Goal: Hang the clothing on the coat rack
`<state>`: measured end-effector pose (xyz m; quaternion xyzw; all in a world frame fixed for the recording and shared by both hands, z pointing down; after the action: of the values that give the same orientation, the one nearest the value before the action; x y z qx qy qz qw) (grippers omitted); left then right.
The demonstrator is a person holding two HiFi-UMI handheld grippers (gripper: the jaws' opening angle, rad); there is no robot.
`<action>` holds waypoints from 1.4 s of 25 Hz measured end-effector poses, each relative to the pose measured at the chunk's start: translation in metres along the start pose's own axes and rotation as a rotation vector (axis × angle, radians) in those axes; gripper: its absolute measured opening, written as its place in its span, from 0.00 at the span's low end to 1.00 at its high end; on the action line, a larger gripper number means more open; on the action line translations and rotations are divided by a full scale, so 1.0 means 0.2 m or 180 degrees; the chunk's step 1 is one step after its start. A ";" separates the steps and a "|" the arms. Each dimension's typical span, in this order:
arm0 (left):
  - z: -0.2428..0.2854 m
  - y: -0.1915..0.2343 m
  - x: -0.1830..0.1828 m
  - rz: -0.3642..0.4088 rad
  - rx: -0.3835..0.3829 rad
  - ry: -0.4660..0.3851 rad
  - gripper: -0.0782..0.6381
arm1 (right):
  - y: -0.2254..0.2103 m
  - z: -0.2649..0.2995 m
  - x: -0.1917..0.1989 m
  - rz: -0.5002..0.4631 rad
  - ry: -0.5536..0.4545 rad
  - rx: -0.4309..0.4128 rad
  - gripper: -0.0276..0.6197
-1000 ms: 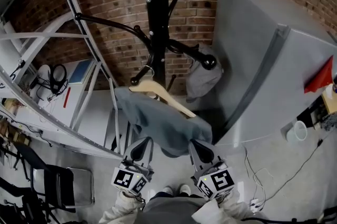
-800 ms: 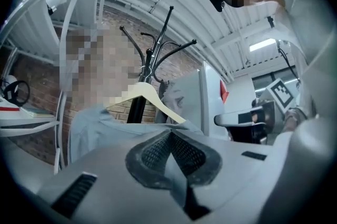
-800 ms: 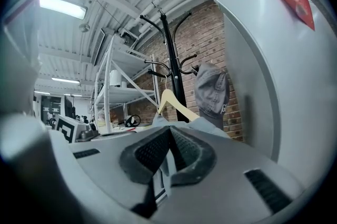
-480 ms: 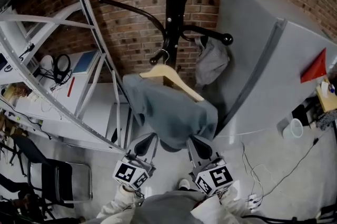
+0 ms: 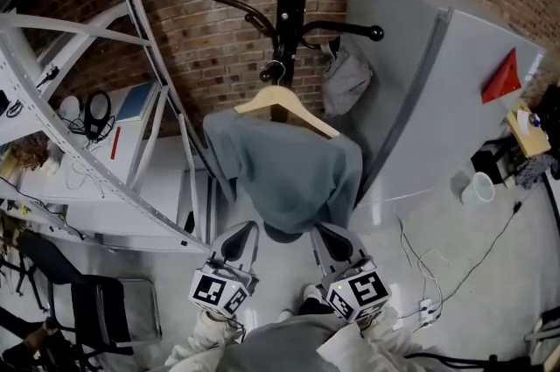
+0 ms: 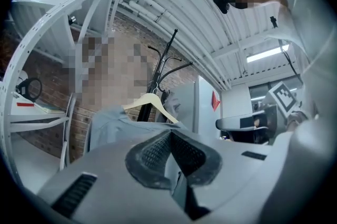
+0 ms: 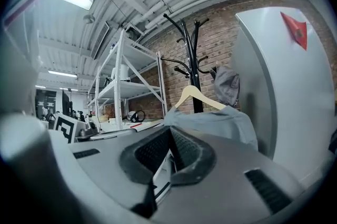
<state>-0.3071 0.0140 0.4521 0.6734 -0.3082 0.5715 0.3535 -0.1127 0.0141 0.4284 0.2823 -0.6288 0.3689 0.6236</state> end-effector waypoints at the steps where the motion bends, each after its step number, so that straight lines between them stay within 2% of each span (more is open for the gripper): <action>1: -0.03 -0.01 0.00 -0.0012 0.0007 0.0009 0.12 | 0.02 -0.03 0.00 -0.0001 0.0006 0.0038 0.08; 10: -0.13 -0.08 0.02 -0.0049 0.0096 0.0051 0.12 | 0.10 -0.14 0.05 0.0003 0.0060 0.0181 0.08; 15: -0.15 -0.13 0.02 0.0081 0.0180 0.0086 0.12 | 0.09 -0.15 0.06 -0.0002 0.0073 0.0206 0.08; 20: -0.12 -0.17 0.01 0.0002 0.0067 0.0079 0.12 | 0.04 -0.17 0.04 -0.0014 0.0031 0.0160 0.08; 28: -0.01 -0.21 -0.07 0.0104 -0.0123 -0.0008 0.12 | -0.08 -0.18 -0.04 -0.0050 -0.0139 0.0052 0.08; 35: 0.06 -0.23 -0.04 0.0094 -0.0135 0.0018 0.12 | -0.14 -0.17 -0.03 -0.0020 -0.0144 0.0007 0.08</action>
<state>-0.2637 0.0309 0.4367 0.6595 -0.3293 0.5719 0.3601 -0.0710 0.0251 0.4229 0.2933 -0.6414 0.3612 0.6101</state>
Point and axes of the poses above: the fingertips, and each gripper's own axes: z forward along the fingers, y to its left, x out of its underside, the point moved 7 cm from there along -z, backward along the fingers, and after that the axes turned 4 degrees about x, right-handed, at the moved point
